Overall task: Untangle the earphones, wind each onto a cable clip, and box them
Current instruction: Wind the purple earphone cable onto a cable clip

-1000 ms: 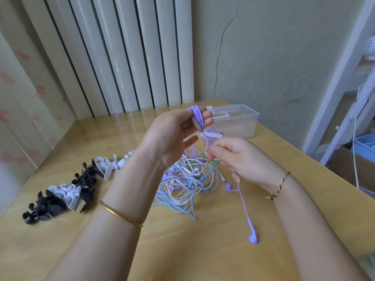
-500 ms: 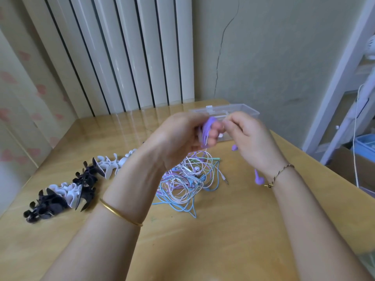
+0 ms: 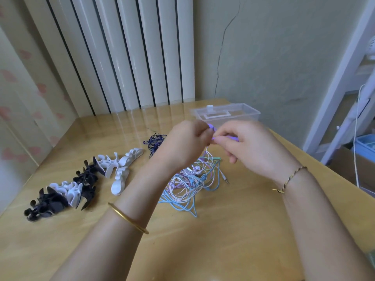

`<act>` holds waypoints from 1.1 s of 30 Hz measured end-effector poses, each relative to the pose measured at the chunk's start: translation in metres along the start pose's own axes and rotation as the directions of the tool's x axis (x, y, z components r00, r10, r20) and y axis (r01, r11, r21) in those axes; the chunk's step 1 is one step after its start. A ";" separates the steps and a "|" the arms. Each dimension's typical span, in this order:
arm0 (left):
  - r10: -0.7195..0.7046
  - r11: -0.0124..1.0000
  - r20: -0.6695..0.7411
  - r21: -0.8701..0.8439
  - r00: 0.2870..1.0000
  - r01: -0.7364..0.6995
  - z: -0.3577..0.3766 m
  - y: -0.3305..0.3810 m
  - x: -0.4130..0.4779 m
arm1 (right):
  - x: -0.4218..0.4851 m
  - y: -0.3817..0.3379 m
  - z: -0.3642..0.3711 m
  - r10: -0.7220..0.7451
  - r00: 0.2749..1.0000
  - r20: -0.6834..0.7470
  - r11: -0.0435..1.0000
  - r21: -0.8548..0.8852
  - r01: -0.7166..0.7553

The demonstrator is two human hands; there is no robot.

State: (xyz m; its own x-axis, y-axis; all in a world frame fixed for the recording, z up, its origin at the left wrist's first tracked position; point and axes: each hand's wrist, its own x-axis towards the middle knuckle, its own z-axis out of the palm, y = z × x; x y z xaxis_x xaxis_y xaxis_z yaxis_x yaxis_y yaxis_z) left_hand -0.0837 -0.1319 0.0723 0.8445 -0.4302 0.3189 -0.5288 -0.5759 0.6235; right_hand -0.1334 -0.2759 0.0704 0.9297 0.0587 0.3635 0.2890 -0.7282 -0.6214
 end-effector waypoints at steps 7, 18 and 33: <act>-0.162 0.823 0.212 -0.510 0.964 0.251 -0.017 0.000 -0.015 | 0.016 0.000 0.010 -0.094 0.982 -0.163 0.941 0.309 0.141; -0.368 0.474 0.205 -0.798 0.907 0.372 -0.030 -0.026 -0.053 | 0.004 -0.032 0.071 -0.032 0.993 -0.114 0.849 0.522 0.087; -0.498 0.593 -0.072 -0.756 0.864 0.278 -0.103 -0.056 -0.067 | 0.043 -0.110 0.106 -0.132 0.970 0.206 0.870 0.493 0.013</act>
State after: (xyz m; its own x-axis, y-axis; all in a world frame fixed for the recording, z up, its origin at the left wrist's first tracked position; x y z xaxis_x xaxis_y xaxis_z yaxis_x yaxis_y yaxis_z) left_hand -0.1023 0.0006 0.0896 0.9993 -0.0345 0.0167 -0.0144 0.0645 0.9978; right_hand -0.1008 -0.1209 0.0804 0.9105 0.2936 0.2913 0.3764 -0.2962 -0.8779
